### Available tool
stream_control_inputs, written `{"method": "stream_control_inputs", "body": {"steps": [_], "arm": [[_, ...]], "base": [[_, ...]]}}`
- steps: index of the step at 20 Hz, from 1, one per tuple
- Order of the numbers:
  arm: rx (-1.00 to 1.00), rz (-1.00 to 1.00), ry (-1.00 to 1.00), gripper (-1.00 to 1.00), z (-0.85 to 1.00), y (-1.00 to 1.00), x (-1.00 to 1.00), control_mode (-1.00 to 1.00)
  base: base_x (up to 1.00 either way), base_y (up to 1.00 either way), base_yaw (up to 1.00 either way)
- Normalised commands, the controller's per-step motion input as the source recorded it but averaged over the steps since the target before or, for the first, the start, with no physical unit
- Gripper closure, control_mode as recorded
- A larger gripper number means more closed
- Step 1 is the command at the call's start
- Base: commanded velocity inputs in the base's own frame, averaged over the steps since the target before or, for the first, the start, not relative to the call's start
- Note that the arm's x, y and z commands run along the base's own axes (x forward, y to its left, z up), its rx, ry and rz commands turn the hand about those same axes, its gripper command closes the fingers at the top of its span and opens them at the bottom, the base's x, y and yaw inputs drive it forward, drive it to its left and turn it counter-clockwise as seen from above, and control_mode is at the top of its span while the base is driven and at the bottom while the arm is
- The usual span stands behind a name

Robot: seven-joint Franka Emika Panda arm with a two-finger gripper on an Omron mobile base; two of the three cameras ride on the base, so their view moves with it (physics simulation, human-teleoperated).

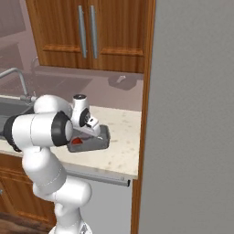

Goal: Take the eggplant and bell pepper out of the freezer and place them in the tupperware container on the counter. Then put the tupperware containing the vegetables back in the freezer.

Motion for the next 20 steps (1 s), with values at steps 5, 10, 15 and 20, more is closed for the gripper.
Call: {"method": "stream_control_inputs", "body": {"steps": [5, 10, 15, 20], "arm": [[0.00, 0.06, 0.00, -1.00, -0.25, 0.00, 0.10, -1.00], [0.00, 0.04, 0.00, -1.00, -0.02, 0.00, -0.11, -1.00], [0.00, 0.00, 0.00, -1.00, 0.17, -0.01, -0.26, -1.00], [0.00, 0.00, -0.01, -1.00, 0.35, -0.09, -0.21, -1.00]], "base": [[0.00, 0.00, 0.00], [0.00, 0.00, 0.00], [0.00, 0.00, 0.00], [0.00, 0.00, 0.00]]}}
